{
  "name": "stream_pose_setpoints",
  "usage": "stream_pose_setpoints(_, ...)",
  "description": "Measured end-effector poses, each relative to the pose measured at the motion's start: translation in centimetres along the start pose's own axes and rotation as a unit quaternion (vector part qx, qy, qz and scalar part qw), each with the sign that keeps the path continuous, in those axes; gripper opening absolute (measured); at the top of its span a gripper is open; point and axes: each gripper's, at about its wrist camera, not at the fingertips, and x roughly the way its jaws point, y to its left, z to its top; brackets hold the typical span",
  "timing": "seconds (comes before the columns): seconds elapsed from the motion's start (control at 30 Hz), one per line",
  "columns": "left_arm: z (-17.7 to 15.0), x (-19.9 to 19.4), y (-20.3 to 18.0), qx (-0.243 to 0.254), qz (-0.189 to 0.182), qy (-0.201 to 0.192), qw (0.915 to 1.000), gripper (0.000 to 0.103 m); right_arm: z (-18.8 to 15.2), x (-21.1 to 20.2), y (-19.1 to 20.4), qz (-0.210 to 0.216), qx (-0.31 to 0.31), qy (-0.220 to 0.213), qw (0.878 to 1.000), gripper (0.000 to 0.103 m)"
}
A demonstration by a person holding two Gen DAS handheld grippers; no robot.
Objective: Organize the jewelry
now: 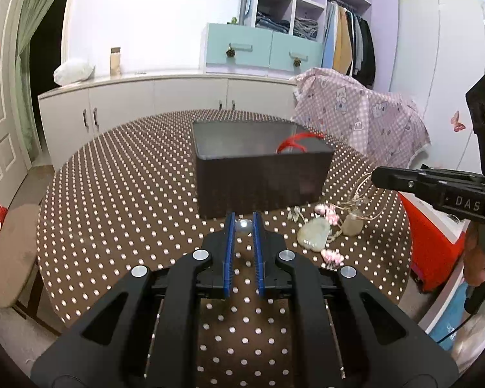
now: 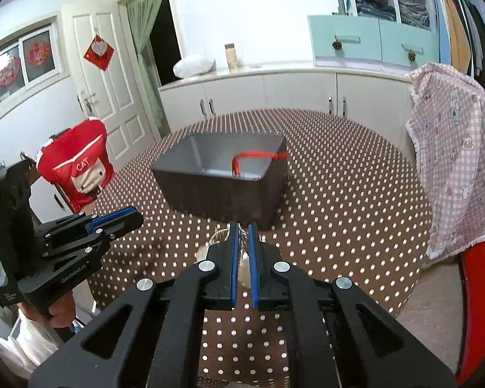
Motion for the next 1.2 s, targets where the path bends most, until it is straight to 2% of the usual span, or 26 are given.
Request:
stream_pose_setpoints(0.77,4.5,-2.2,0.4,0.011,0.014,-0.060,0.9980,0.011,4.8,-3.6,0.2,0.004,-0.008,-0.070,0.997,0.005)
stream_pose_setpoints(1.2,6.6,-2.3,0.5,0.012,0.021,-0.071,0.9972,0.011,7.7,-4.1,1.0,-0.001,-0.020,-0.098,0.995,0.005)
